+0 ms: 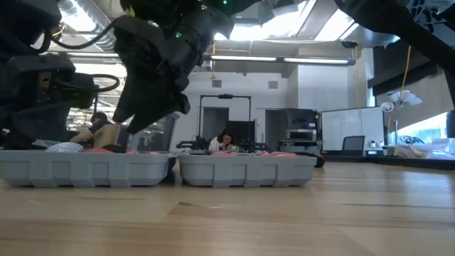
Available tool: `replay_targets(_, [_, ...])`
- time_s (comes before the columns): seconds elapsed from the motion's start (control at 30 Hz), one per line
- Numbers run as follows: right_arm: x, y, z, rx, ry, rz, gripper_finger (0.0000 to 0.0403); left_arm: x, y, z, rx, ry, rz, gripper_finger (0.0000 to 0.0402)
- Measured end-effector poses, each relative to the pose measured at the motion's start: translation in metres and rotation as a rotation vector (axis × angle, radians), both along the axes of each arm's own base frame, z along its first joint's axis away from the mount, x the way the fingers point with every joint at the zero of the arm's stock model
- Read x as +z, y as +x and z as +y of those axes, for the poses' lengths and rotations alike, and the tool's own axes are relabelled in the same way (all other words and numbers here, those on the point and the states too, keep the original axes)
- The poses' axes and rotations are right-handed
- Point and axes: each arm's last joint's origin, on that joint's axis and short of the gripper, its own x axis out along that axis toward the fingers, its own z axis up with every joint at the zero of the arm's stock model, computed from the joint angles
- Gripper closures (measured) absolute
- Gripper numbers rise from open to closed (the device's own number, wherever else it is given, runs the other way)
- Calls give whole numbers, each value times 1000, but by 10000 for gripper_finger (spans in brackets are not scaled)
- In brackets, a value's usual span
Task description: Prefit tool cases
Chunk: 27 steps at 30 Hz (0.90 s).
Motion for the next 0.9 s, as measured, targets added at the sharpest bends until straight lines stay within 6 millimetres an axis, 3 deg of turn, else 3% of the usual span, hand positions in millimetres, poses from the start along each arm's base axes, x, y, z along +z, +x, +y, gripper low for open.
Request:
replay_targets(0.13, [-3, -1, 15, 74, -113, -28, 188, -1, -1, -1, -22, 28, 5, 401])
replay_targets(0.33, [-2, -2, 33, 127, -308, -80, 185, -4, 0, -1, -30, 51, 20, 401])
replay_targets(0.47, [-15, 0, 42, 151, -342, -77, 185, -6, 0, -1, -26, 59, 27, 401])
replay_targets(0.6, [-27, 3, 42, 129, -357, -65, 185, -7, 1, -1, -21, 61, 25, 401])
replay_targets(0.9, [-28, 4, 35, 72, -414, -53, 184, -7, 1, -1, -2, 50, 25, 401])
